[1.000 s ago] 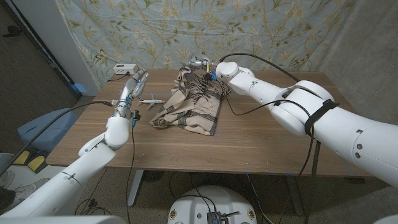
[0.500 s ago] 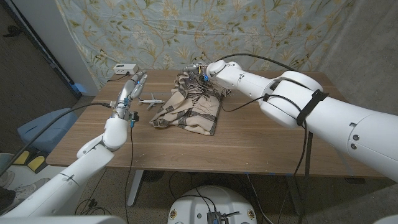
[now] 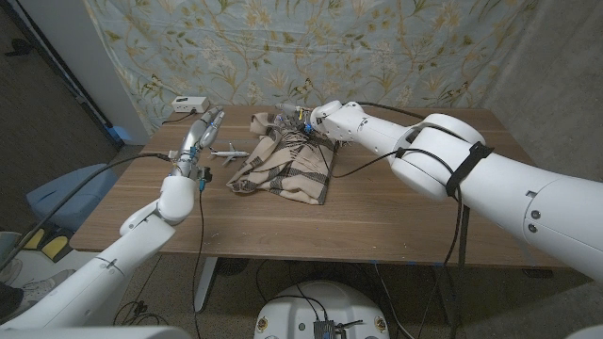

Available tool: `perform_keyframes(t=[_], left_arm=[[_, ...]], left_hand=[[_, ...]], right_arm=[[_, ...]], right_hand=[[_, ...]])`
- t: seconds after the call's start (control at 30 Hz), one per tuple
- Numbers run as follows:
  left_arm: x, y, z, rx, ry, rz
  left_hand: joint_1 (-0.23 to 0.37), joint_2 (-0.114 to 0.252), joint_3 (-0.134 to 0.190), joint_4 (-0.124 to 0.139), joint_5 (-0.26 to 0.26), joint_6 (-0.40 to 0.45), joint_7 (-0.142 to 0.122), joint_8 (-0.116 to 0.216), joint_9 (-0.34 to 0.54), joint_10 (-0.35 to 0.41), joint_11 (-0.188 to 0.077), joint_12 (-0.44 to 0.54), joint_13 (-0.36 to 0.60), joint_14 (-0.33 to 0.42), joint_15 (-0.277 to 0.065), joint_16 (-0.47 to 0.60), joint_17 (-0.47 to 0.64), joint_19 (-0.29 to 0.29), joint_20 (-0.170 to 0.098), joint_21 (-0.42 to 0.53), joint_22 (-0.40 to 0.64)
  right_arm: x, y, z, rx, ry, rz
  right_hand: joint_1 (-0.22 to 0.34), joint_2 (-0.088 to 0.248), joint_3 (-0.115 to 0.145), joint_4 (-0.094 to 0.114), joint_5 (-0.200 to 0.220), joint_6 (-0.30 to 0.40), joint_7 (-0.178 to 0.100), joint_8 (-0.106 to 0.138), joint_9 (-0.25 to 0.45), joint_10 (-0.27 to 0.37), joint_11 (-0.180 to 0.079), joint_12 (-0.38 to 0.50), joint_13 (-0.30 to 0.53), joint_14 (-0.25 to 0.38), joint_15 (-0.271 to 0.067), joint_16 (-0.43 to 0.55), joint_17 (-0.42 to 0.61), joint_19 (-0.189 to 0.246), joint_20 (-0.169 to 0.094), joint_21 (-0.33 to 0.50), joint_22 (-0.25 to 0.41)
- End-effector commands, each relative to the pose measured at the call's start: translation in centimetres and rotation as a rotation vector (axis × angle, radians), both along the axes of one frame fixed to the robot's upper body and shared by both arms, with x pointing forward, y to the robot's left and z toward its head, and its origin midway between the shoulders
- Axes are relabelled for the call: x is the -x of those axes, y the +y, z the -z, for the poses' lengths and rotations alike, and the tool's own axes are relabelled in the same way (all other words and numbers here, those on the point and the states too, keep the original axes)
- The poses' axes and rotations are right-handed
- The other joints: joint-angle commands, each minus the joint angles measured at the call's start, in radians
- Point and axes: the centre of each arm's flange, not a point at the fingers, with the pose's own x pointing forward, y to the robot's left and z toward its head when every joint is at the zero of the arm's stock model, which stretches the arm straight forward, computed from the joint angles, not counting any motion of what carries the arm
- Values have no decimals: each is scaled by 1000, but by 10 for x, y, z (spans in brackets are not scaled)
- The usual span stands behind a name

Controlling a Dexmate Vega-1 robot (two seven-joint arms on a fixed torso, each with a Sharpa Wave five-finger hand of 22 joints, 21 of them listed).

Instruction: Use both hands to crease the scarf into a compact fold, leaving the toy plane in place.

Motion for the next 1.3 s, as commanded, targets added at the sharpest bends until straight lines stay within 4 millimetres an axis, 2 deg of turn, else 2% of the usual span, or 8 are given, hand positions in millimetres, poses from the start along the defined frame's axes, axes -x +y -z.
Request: perform_keyframes(t=[0.03, 0.23, 0.33, 0.37, 0.5, 0.57, 0.9, 1.3], left_arm=[[-12, -4, -6, -4, 12, 13], [-21, -5, -12, -8, 19, 20], [-27, -5, -14, -8, 22, 20], [-29, -5, -15, -8, 24, 19], [-39, -5, -16, -10, 38, 25], [-44, -5, -17, -12, 44, 29], [-61, -6, -19, -18, 56, 54], [-68, -6, -21, 0, 51, 125]], left_hand=[[-12, 2, 4, -6, 1, 4, 0, -2, 2, 0, 0, -5, 4, 2, 0, -6, 5, 3, 2, 3, 3], [-15, 3, 5, -6, 1, 3, 2, -3, 2, 1, 0, -5, 4, 2, 0, -7, 4, 3, 2, 3, 3], [-17, 1, 5, -7, 1, 2, 1, -3, 2, 0, -2, -6, 4, 2, -2, -7, 4, 3, 2, 3, 3], [-17, 1, 5, -7, 1, 2, 1, -3, 2, 0, -3, -6, 4, 2, -2, -7, 4, 3, 2, 3, 2], [-19, -3, 4, -8, 0, 2, 0, -3, 2, 0, -3, -6, 4, 3, -3, -7, 4, 4, 2, 3, 2], [-20, -4, 3, -8, 0, 1, 1, -3, 2, 0, -2, -6, 4, 3, -4, -7, 4, 4, 2, 3, 2], [-27, -17, -2, -12, -1, -9, -4, -7, 2, -4, -5, -8, 4, -2, -8, -10, 4, 3, 2, 2, 2], [-36, -32, -10, -20, -1, -23, -9, -10, 1, -16, -9, -13, 4, -18, -10, -15, 2, -5, 2, -2, 0]], right_arm=[[-4, -11, 5, -145, 84, -21], [-10, -36, -7, -194, 92, -10], [-14, -53, -15, -152, 71, 4], [-15, -62, -28, -106, 17, 39], [-21, -92, -52, -13, -154, 219], [-22, -102, -60, 6, -201, 228], [-11, -146, -69, 24, -392, -28], [21, -205, -50, -10, -618, -178]], right_hand=[[-15, -43, -36, -21, 15, -146, -1, 12, 4, -125, 28, -7, -22, -74, -26, -4, -60, 9, -14, -27, -1], [32, -22, -24, -63, 17, -55, 3, 41, 6, -113, 66, 14, -28, -72, -52, 4, -143, 128, -64, -17, -2], [46, -7, -18, -77, 8, 63, 13, 68, 5, -73, 78, 24, -29, -55, -52, 9, -184, 149, -66, -29, -1], [39, -1, -20, -76, 1, 130, 28, 80, 4, -41, 91, 31, -28, -44, -19, 15, -198, 156, -57, -37, -1], [37, 15, -16, -81, -16, 223, 89, 85, 3, 18, 127, 41, -26, -14, 66, 29, -214, 173, -17, -50, 1], [62, 38, 3, -103, -33, 278, 113, 85, 4, 74, 159, 52, -23, 41, 88, 52, -214, 196, 3, -54, 3], [86, 51, 19, -133, -57, 373, 153, 96, 6, 134, 186, 61, -19, 73, 92, 73, -201, 219, 14, -59, 5], [107, 64, 36, -152, -60, 437, 178, 104, 7, 163, 192, 64, -17, 88, 96, 83, -196, 230, 16, -62, 6]])
